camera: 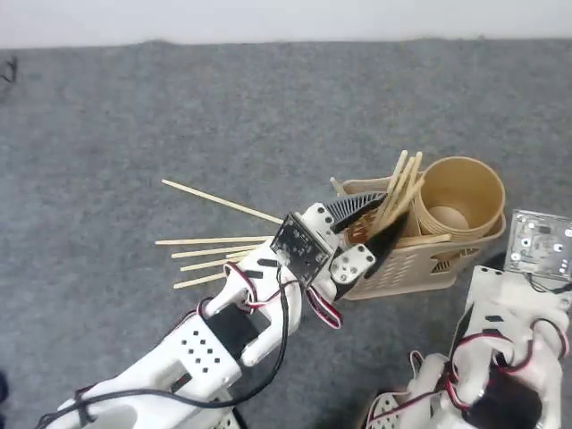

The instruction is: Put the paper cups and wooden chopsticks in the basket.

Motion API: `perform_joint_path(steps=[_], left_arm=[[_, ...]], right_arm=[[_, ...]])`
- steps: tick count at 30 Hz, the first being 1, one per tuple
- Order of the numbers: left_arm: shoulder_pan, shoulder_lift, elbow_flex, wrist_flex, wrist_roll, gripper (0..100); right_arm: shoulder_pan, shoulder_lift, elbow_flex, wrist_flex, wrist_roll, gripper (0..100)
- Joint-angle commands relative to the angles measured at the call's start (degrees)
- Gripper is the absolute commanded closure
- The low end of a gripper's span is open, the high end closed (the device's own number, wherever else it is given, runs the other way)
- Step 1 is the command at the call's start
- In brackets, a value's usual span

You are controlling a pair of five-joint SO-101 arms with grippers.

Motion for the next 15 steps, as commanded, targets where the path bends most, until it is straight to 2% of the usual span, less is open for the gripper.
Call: perform_joint_path(steps=[1,5,8,12,15], left_arm=[[-0.09,-0.7,-2.24,4.48,-0.88,85],[-0.09,-4.4,-6.02,13.01,-5.71,85],[-1.14,-8.88,-10.33,23.38,-10.46,85],[-7.65,-14.51,-18.68,41.93,-10.9,85],[-14.51,-17.85,-24.13,50.81,-10.99,85]], right_arm=[[-0.66,0.66,-0.44,-1.1,-0.35,99.1],[-0.75,0.75,-0.35,-1.1,-0.35,99.1],[-0.75,0.75,-0.26,-1.1,-0.35,99.1],[-0.75,0.84,-0.26,-1.01,-0.35,99.1],[-0.75,0.84,-0.18,-1.01,-0.35,99.1]])
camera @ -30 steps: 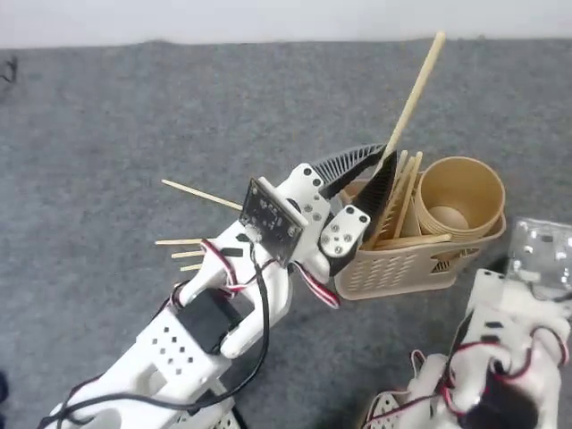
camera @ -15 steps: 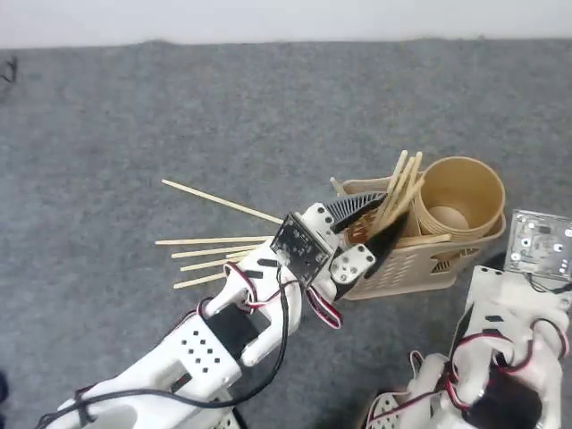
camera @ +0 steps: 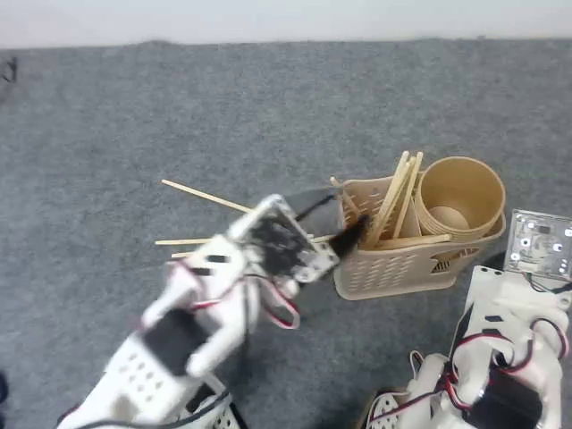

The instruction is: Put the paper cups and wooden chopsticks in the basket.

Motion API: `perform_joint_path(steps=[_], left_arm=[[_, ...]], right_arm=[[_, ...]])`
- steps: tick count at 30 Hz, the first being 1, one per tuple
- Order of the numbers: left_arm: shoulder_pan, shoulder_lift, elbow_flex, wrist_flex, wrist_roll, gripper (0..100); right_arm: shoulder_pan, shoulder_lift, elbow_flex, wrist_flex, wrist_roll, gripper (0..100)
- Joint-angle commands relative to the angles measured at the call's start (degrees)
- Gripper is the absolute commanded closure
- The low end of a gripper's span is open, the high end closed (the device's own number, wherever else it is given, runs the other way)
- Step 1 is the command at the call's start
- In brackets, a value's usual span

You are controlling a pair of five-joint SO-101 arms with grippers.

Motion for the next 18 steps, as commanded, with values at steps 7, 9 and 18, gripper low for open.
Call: perform_joint_path(steps=[7,9,18], left_arm=[[-20.66,-8.79,-16.75,22.15,-15.38,85],[-21.19,-8.79,-19.21,28.48,-26.81,87],[-22.33,-3.78,-23.96,47.21,-48.44,92]], right_arm=[[-0.48,0.84,-0.09,-0.92,-0.35,99.1],[-0.48,0.84,-0.09,-0.92,-0.35,99.1],[-0.57,0.92,1.23,-1.45,-0.26,99.1]])
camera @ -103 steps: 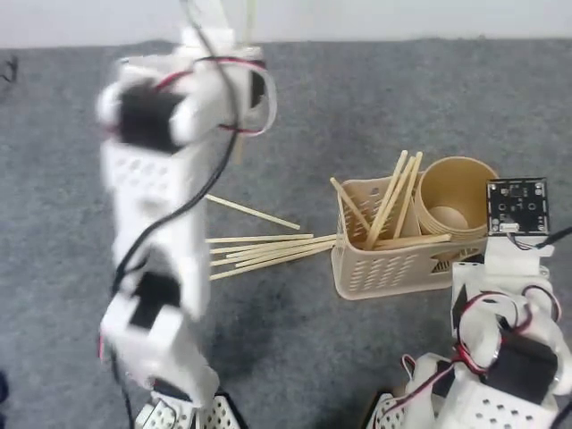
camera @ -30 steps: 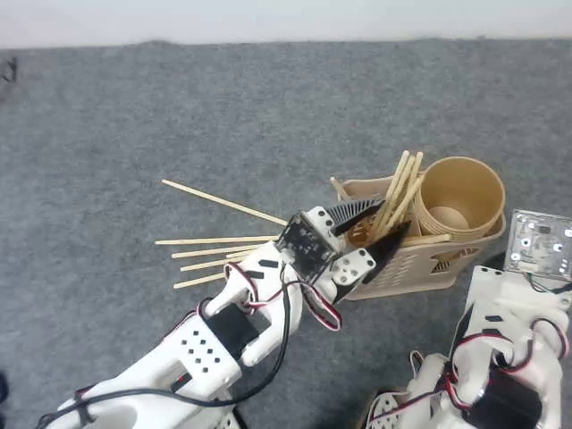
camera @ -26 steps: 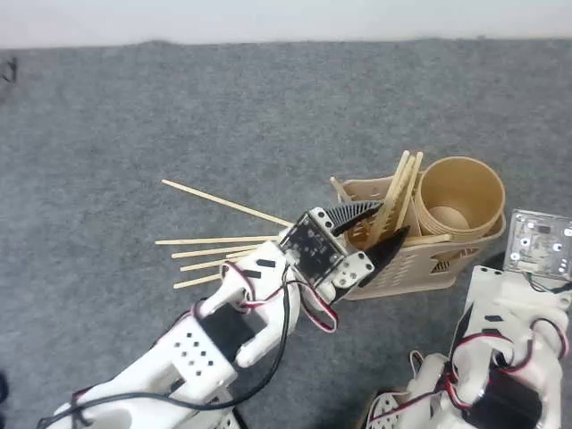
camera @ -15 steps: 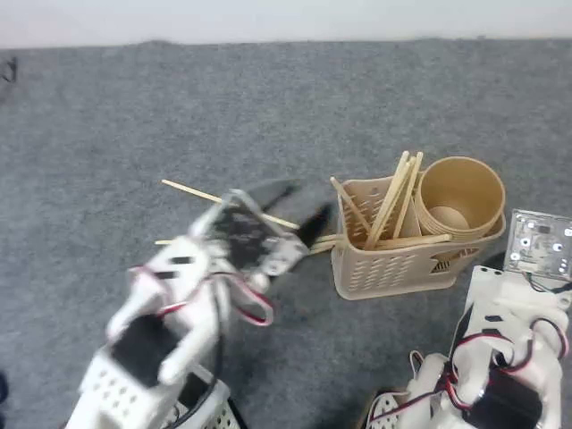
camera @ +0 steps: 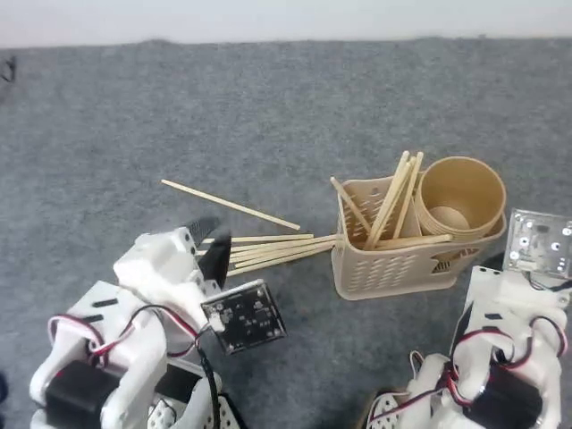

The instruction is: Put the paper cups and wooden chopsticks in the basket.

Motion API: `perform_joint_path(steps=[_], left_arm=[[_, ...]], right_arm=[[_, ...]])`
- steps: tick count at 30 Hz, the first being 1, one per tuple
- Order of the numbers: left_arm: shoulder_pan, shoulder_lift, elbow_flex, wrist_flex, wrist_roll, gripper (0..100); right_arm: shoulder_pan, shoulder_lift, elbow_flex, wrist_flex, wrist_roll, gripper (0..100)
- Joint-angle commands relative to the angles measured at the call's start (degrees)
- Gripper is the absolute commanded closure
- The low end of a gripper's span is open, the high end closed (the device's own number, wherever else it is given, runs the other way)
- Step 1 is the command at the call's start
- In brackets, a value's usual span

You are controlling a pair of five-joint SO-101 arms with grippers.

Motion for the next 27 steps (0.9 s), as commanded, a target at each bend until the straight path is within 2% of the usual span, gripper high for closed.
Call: perform_joint_path(steps=[1,7,13,22,27], left_arm=[[-1.23,6.24,-6.55,3.69,-1.93,92],[-1.41,29.27,-22.11,13.27,-1.93,86],[-1.14,44.4,-24.75,13.19,-4.13,85],[-0.26,56.79,-14.29,3.08,-6.07,84],[0.88,62.24,-11.03,-5.54,-6.07,84]], right_arm=[[-0.57,0.92,-0.18,-1.27,-0.26,99.1],[-0.57,0.92,-0.09,-1.27,-0.26,99.1],[-0.57,0.92,-0.09,-1.27,-0.26,99.1],[-0.57,0.92,0.0,-1.27,-0.26,99.1],[-0.57,0.92,0.7,-1.27,0.0,99.1]])
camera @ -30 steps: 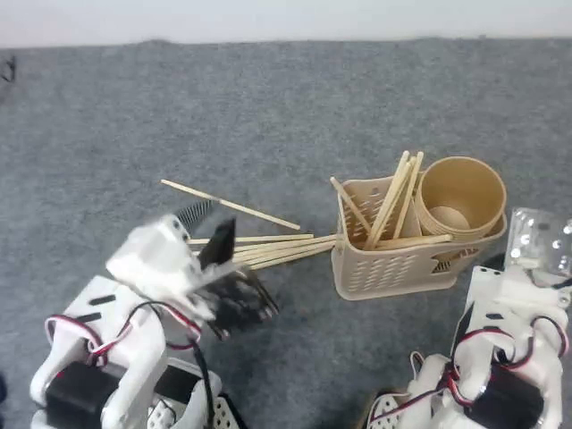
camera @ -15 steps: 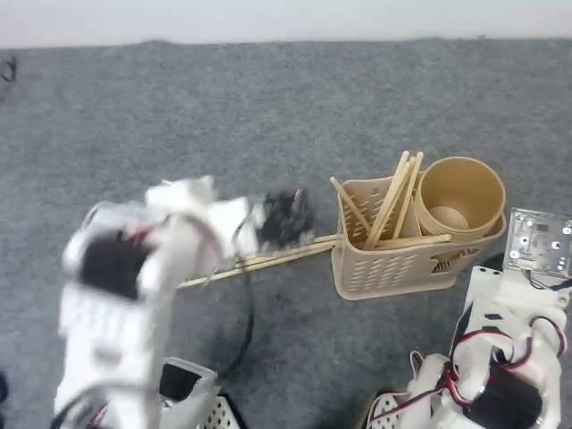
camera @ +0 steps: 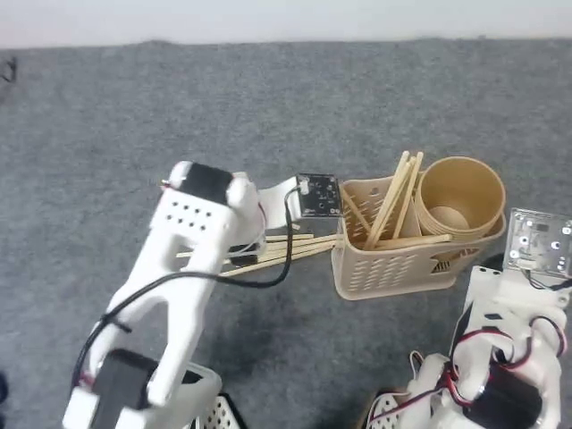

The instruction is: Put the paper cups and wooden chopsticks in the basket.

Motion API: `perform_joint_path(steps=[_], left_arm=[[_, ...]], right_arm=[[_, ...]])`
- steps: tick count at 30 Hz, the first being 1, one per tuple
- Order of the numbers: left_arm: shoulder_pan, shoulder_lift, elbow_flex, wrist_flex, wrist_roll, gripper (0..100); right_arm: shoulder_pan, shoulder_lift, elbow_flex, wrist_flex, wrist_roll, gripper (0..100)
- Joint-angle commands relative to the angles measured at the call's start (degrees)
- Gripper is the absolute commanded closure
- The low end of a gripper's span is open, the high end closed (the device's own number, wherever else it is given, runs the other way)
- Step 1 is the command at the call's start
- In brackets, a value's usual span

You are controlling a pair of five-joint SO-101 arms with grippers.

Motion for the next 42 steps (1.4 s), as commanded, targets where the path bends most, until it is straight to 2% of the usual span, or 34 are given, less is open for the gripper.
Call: perform_joint_path(steps=[1,7,14,18,22,27,31,33,36,42], left_arm=[[0.53,3.08,0.4,-6.95,-0.7,84],[0.26,12.13,0.57,-12.92,-0.53,84],[-6.33,18.37,0.57,-20.22,-0.44,84],[-6.51,14.42,0.57,-13.1,-0.44,85],[-2.99,3.96,0.66,-9.41,-0.44,85],[4.84,-5.89,2.51,-9.05,-0.26,85],[11.08,-9.58,2.51,-9.23,8.35,84],[12.4,-10.9,1.89,-9.05,8.97,84],[10.2,-12.75,1.36,-9.23,8.97,84],[-1.05,-14.95,-1.71,-9.05,8.44,84]], right_arm=[[-0.57,0.92,0.97,-1.27,0.79,99.1],[-0.57,0.84,1.41,-1.27,1.58,99.1],[-0.57,0.84,1.49,-1.36,1.58,99.1],[-0.57,0.84,1.49,-1.36,1.58,99.1],[-0.57,0.57,2.37,-2.51,1.67,99.1],[-0.57,0.4,3.96,-3.47,1.67,99.1],[-0.57,0.48,3.96,-3.38,1.58,99.1],[-0.57,0.48,3.96,-3.38,1.58,99.1],[-0.57,0.57,4.13,-3.38,1.58,99.1],[-0.57,0.57,4.13,-3.38,1.58,99.1]])
